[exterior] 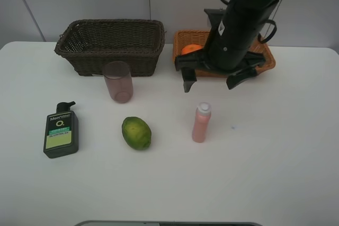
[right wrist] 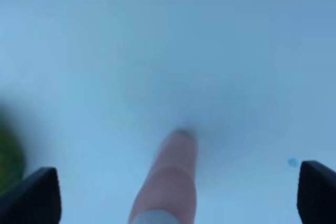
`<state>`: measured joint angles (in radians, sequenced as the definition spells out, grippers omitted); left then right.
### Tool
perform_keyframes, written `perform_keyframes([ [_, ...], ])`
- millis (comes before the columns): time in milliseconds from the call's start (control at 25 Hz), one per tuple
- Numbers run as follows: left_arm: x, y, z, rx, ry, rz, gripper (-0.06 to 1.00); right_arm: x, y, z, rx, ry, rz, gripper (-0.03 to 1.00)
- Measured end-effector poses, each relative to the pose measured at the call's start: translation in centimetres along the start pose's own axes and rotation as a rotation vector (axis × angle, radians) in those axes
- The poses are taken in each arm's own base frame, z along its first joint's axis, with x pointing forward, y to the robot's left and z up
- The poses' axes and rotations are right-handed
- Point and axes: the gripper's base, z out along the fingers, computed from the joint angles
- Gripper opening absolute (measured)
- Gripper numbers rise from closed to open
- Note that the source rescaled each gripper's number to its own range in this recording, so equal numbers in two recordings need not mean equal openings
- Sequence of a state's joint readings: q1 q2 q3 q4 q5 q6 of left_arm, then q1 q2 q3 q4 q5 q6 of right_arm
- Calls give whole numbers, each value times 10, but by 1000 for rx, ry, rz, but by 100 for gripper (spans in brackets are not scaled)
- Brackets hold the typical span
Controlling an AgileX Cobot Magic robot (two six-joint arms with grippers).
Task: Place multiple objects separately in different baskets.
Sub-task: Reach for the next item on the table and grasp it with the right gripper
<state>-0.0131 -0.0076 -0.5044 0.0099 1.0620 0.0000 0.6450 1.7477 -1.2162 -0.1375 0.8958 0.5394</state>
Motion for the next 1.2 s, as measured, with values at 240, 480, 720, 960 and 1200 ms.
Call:
perform_keyframes([
  [240, 0, 0, 0, 0, 0, 0, 97, 1, 2, 0, -1, 1, 32, 100],
  [480, 0, 0, 0, 0, 0, 0, 97, 4, 5, 15, 4, 61, 61, 100],
  [720, 0, 0, 0, 0, 0, 0, 97, 9, 8, 36, 9, 145, 67, 100],
  [960, 0, 0, 0, 0, 0, 0, 97, 12, 9, 53, 34, 191, 59, 100],
  [1200, 0, 0, 0, 0, 0, 0, 97, 15, 10, 68, 53, 233, 49, 100],
])
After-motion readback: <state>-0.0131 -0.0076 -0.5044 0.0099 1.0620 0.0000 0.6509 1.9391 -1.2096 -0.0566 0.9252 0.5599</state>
